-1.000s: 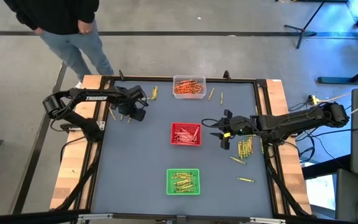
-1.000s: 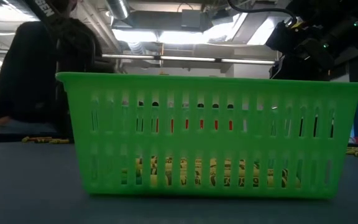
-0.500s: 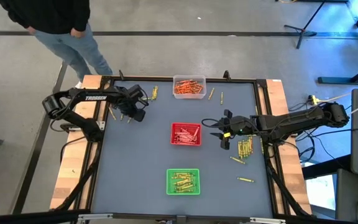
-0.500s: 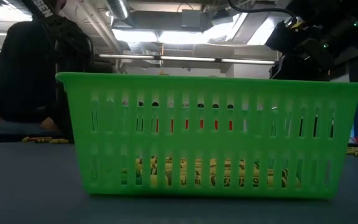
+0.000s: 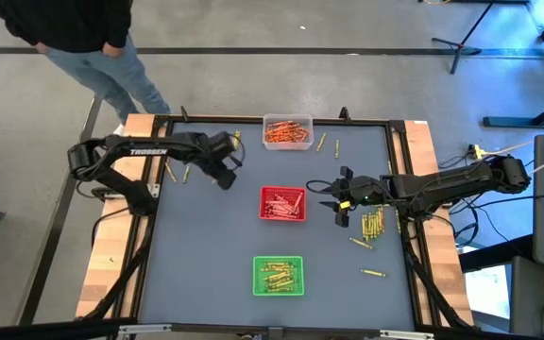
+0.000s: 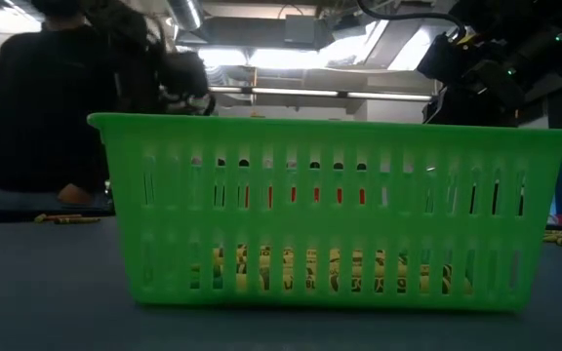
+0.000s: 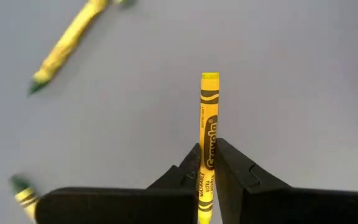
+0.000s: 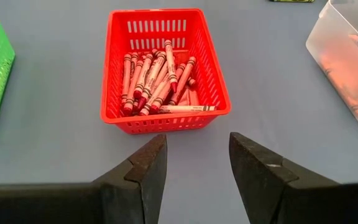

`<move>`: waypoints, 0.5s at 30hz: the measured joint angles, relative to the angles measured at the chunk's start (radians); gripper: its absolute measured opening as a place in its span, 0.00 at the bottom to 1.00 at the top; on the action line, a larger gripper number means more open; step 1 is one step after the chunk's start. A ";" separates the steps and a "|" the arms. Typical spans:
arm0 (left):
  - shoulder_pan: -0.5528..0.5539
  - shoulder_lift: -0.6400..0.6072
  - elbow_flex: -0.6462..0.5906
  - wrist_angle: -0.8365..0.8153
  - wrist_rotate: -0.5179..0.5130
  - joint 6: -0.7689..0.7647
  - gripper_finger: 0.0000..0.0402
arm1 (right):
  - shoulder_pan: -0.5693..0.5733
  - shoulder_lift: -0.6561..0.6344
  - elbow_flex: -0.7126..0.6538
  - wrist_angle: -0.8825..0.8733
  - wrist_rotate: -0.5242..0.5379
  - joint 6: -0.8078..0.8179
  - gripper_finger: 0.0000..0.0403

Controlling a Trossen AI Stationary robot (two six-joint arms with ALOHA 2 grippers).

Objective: Sort crayons
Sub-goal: Put the yellow crayon into the green bin

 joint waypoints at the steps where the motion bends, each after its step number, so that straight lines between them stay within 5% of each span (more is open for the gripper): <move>1: -0.025 0.000 0.021 -0.001 0.003 0.000 0.04 | 0.000 0.000 0.000 0.000 0.000 0.000 0.42; 7: -0.228 -0.001 0.151 0.041 0.002 0.015 0.04 | 0.000 0.000 0.000 -0.001 0.000 0.000 0.42; 15: -0.500 -0.001 0.200 0.333 0.002 0.086 0.04 | 0.000 0.000 0.000 -0.003 -0.033 0.000 0.42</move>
